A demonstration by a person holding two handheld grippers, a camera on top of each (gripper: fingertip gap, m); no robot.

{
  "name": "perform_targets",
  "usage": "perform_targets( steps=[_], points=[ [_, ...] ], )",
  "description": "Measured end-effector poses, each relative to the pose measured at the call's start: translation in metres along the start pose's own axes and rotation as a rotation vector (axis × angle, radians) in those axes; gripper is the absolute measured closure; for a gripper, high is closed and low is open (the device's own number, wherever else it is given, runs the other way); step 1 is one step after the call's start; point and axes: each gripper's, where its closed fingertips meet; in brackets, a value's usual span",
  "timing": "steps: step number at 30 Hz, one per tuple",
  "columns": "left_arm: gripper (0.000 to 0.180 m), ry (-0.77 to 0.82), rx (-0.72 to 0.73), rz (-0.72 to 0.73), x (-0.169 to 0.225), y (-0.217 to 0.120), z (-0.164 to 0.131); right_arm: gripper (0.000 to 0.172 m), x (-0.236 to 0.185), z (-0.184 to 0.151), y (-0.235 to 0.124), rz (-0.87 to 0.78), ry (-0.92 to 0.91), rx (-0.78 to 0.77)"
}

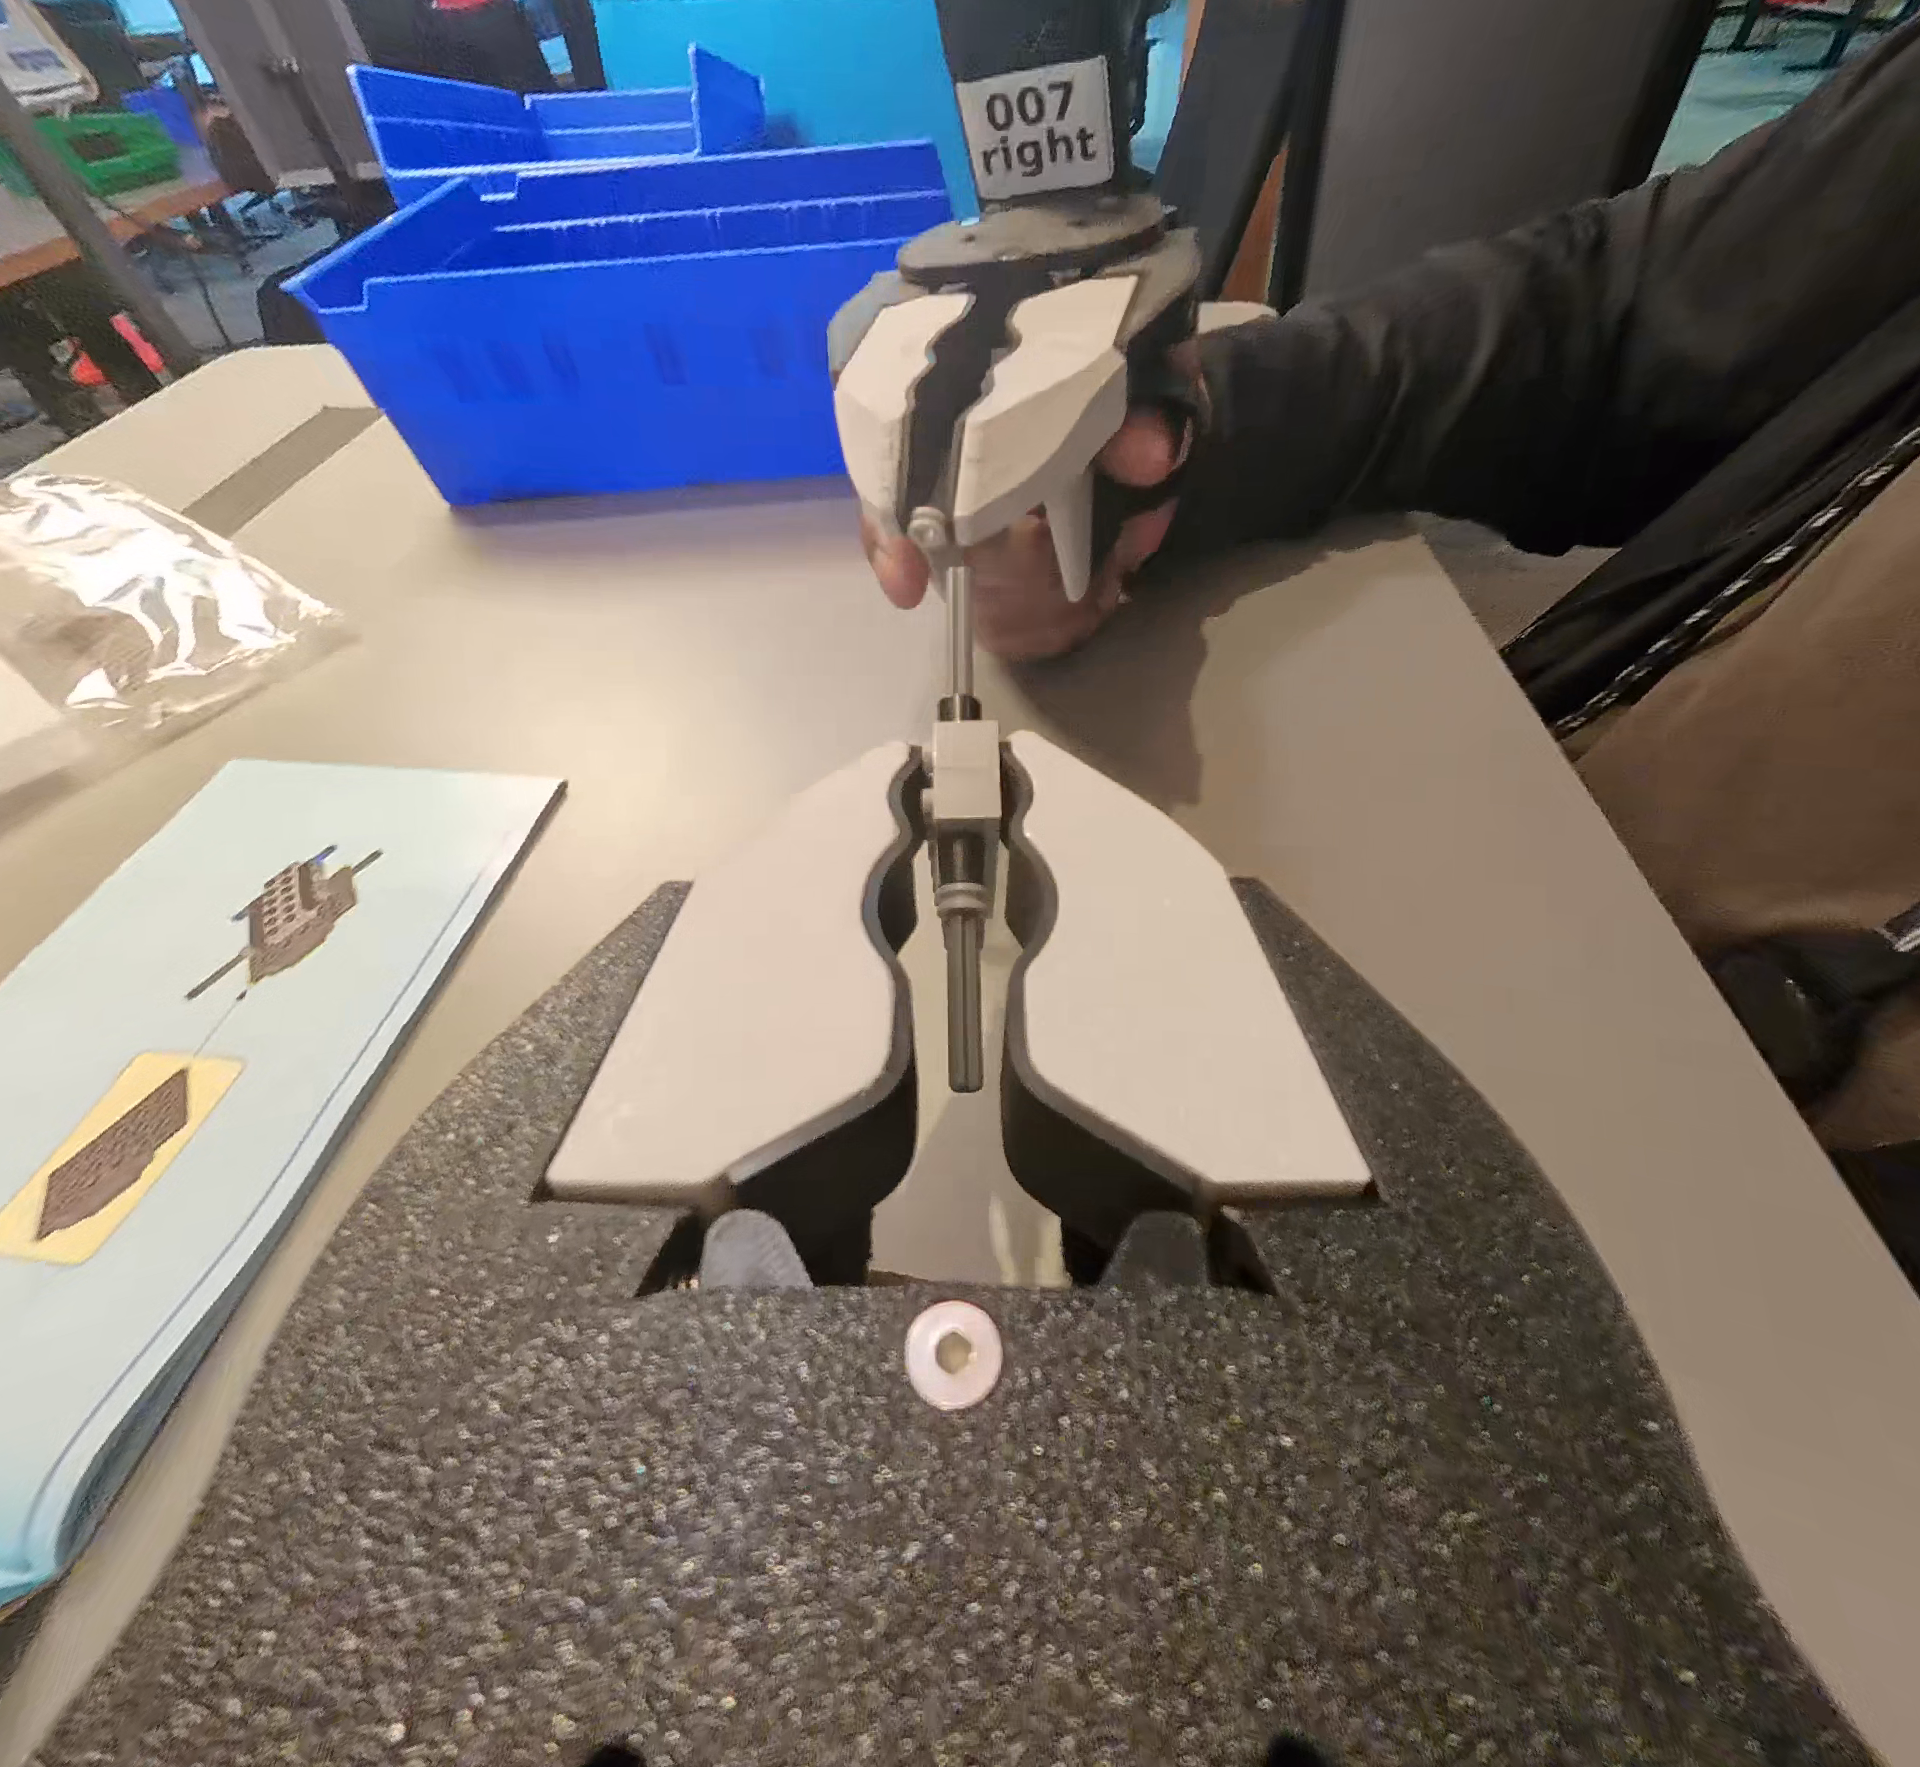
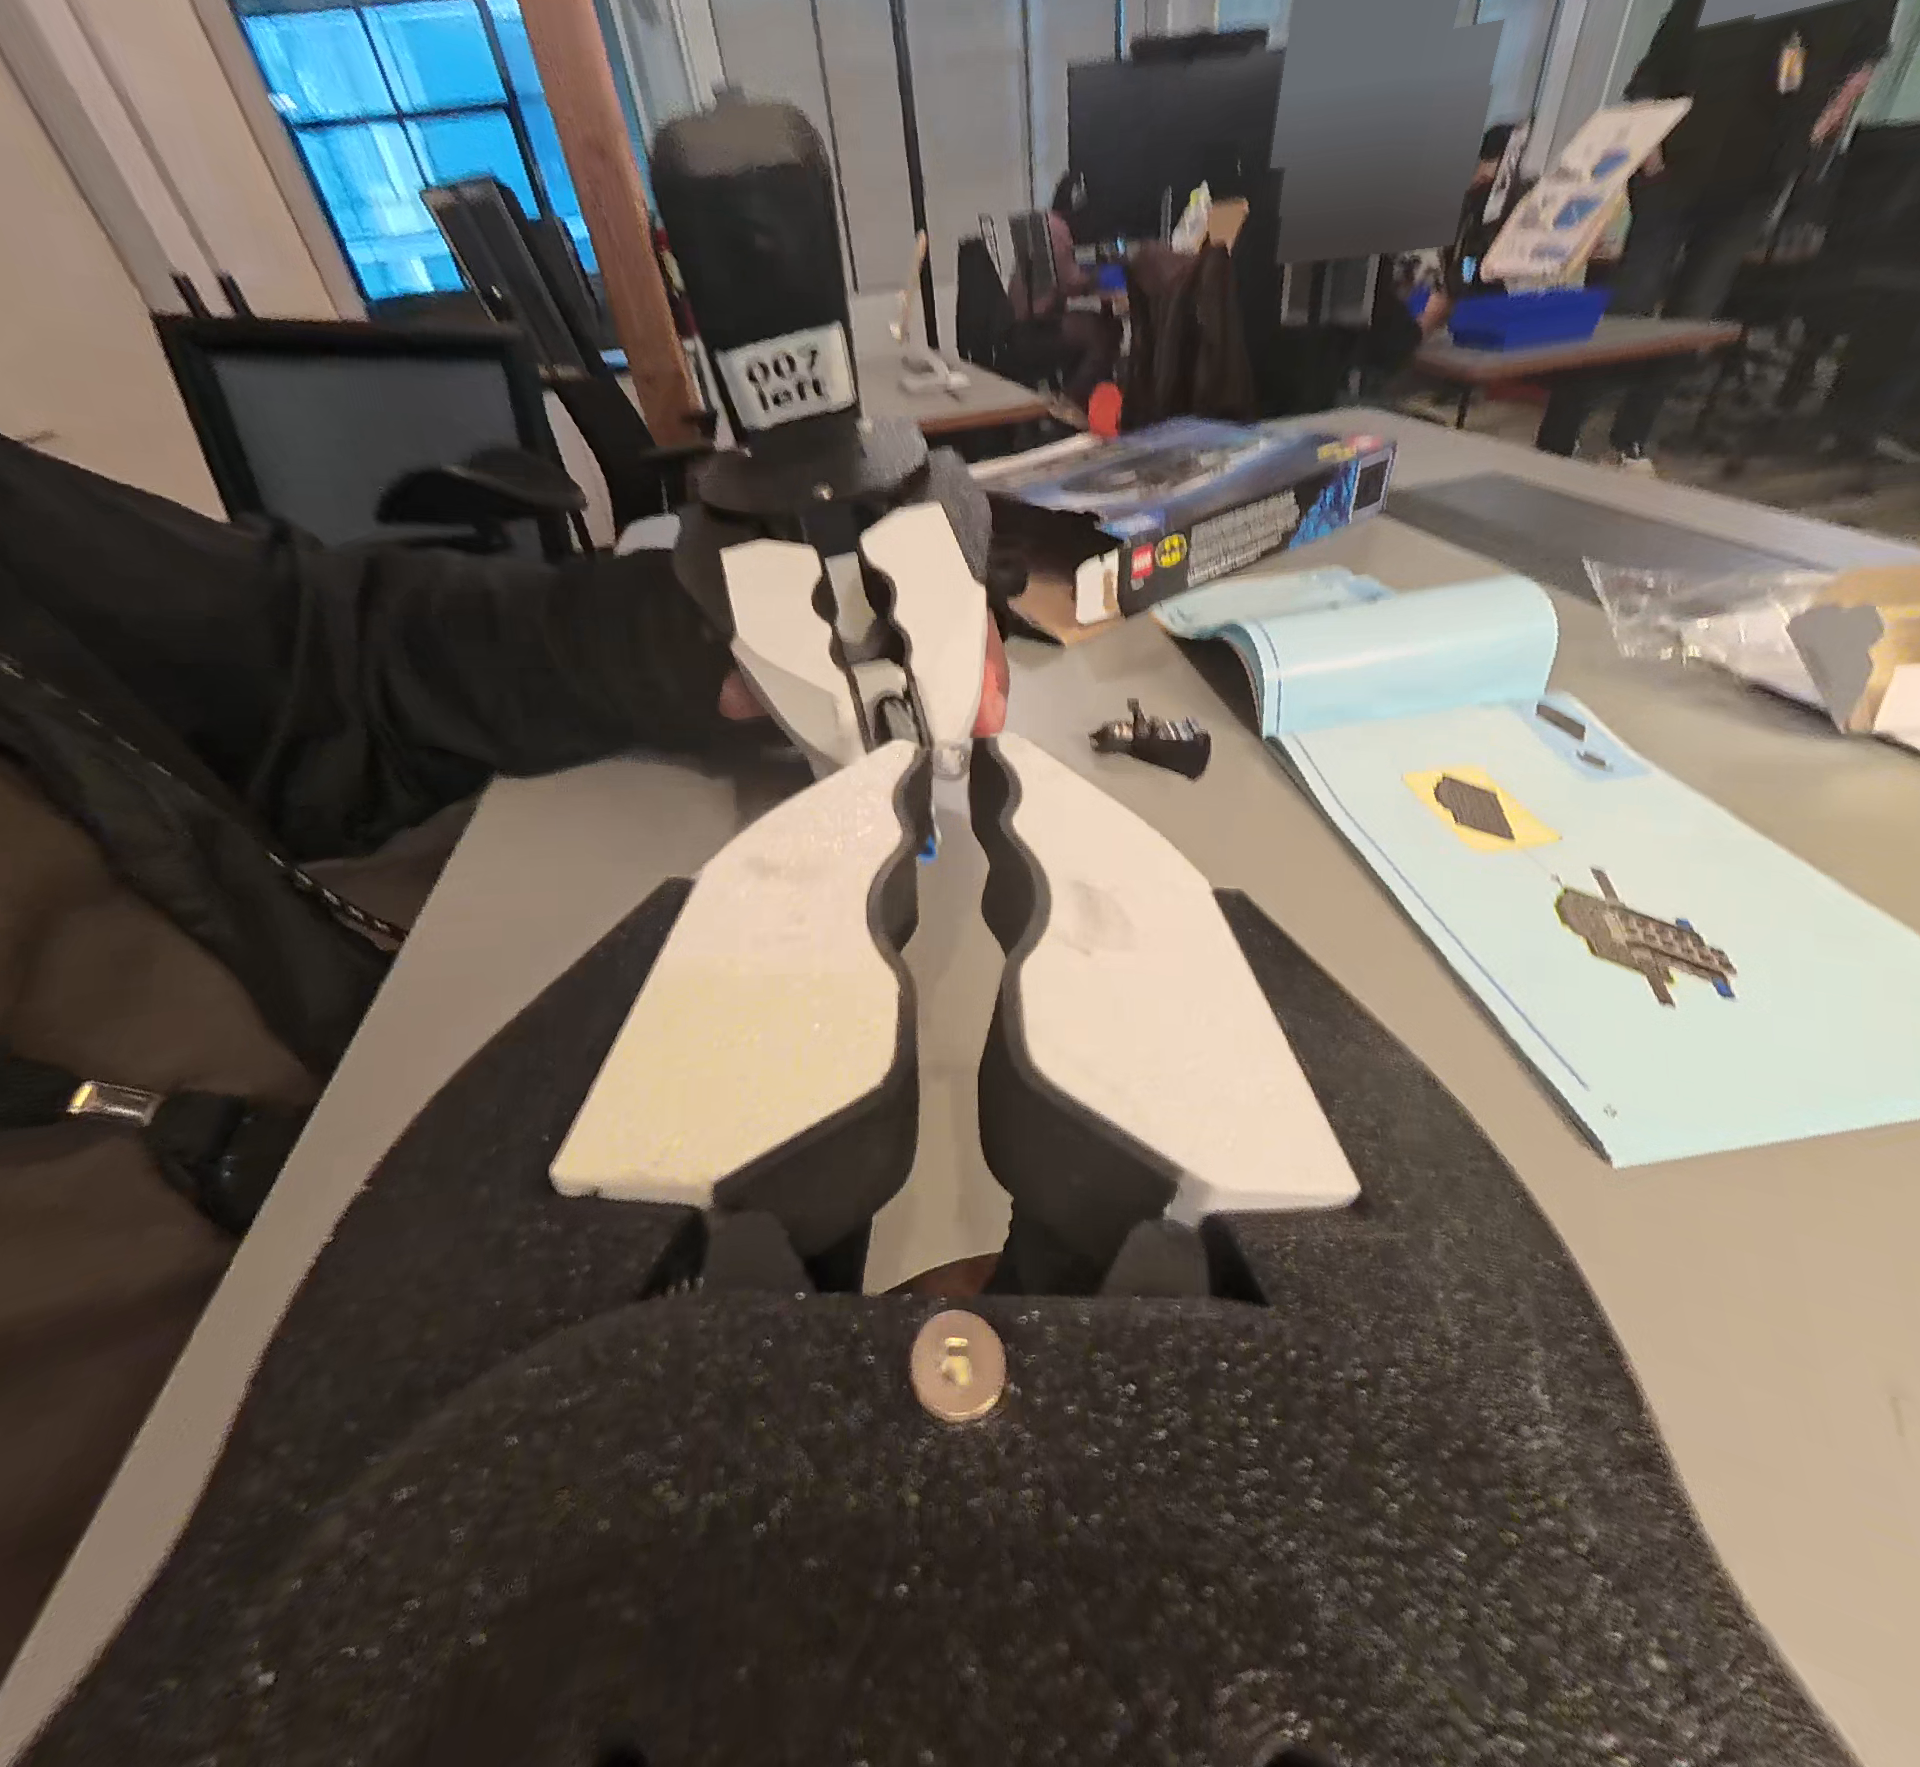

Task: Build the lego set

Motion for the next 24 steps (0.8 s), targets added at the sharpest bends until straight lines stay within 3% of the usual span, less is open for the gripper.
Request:
perform_targets(
  steps=[14,24],
  points=[
    [0.168,-0.019,0.162,-0.131,0.028,0.001,0.024,0.165,-0.036,0.019,0.0,0.129,-0.132,0.113],
    [0.169,-0.018,0.167,-0.158,0.033,0.001,0.024,0.165,-0.045,0.019,0.002,0.148,-0.172,0.109]
  ],
)
Point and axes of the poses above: each gripper's, where its closed fingertips meet, y out along the fingers, z out of its top, x = y × z across the jaws, and after that the axes turned 6 degrees about z, right-handed
